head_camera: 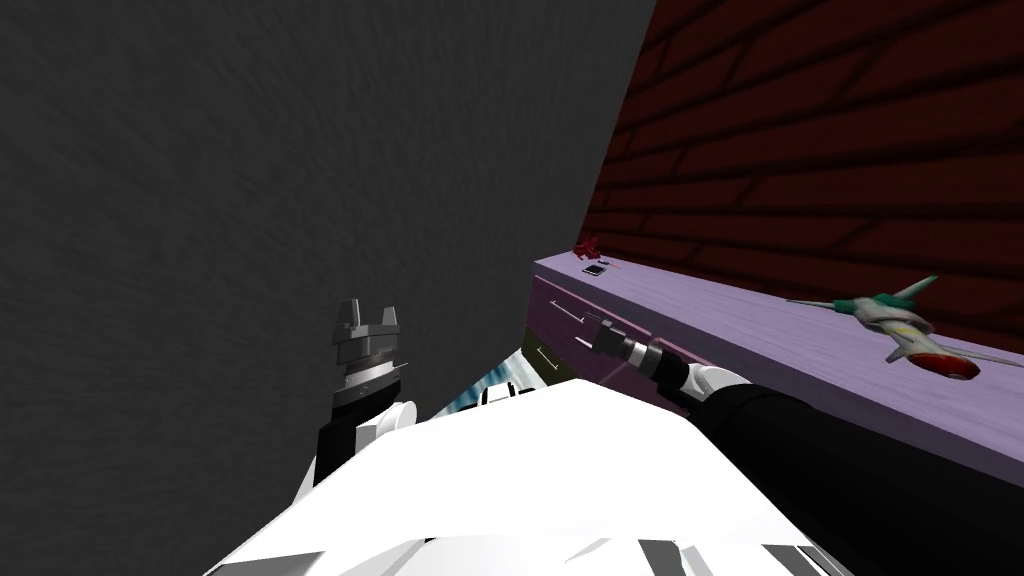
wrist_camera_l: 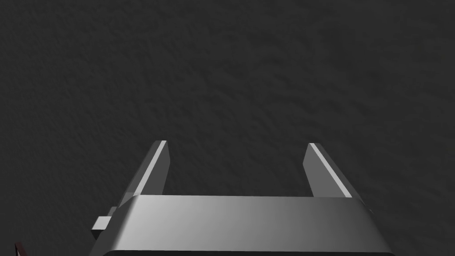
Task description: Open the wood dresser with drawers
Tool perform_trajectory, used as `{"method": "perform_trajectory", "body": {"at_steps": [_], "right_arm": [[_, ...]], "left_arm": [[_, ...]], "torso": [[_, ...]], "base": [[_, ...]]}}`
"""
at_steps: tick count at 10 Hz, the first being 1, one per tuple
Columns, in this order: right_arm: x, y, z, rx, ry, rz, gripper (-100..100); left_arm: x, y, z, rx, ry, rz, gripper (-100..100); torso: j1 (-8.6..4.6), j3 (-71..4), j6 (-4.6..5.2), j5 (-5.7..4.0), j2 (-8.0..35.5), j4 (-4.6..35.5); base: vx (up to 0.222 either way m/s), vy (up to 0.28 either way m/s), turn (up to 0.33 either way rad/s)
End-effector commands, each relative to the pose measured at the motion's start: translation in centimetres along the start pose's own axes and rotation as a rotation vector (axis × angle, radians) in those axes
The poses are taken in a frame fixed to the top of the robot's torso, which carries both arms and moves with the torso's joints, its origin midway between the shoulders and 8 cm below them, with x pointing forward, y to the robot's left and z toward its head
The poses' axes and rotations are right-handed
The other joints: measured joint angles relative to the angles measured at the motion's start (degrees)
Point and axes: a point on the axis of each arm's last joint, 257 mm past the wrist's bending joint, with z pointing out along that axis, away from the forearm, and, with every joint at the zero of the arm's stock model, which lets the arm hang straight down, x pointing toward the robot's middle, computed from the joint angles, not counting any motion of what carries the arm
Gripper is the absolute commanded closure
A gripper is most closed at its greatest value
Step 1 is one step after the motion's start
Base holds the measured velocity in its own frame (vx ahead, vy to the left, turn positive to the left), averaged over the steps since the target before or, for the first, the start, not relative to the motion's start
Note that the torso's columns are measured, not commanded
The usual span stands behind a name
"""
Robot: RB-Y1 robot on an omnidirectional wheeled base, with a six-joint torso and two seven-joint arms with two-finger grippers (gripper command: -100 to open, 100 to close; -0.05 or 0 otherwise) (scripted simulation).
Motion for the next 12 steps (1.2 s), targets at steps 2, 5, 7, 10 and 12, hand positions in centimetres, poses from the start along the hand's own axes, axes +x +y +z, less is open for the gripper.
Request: {"method": "perform_trajectory", "body": {"at_steps": [2, 5, 7, 10, 12], "right_arm": [[3.4, 1.0, -1.8, -0.093, 0.104, -0.150, -100], [5.6, 1.5, -3.2, -0.158, 0.169, -0.245, -100], [7.4, 1.7, -4.4, -0.211, 0.217, -0.319, -100], [9.2, 1.9, -5.9, -0.274, 0.270, -0.401, -100], [8.7, 2.0, -5.6, -0.262, 0.260, -0.385, -100]], "left_arm": [[0.0, 0.0, 0.0, 0.000, 0.000, 0.000, 0], [0.0, 0.0, 0.0, 0.000, 0.000, 0.000, 0], [0.0, 0.0, 0.0, 0.000, 0.000, 0.000, 0], [0.0, 0.0, 0.0, 0.000, 0.000, 0.000, 0], [0.0, 0.0, 0.0, 0.000, 0.000, 0.000, 0]], "torso": [[0.03, 0.02, 0.00, 0.01, 0.03, 0.01], [0.01, 0.00, 0.01, 0.01, 0.02, 0.00], [0.01, 0.01, 0.00, 0.01, 0.01, 0.00], [0.04, 0.01, 0.01, 0.02, 0.02, 0.00], [0.00, 0.03, 0.01, 0.00, 0.06, 0.02]], "base": [[0.040, 0.025, 0.066], [0.040, 0.021, 0.045], [0.042, 0.016, 0.060], [0.034, 0.020, 0.040], [0.008, 0.004, 0.004]]}}
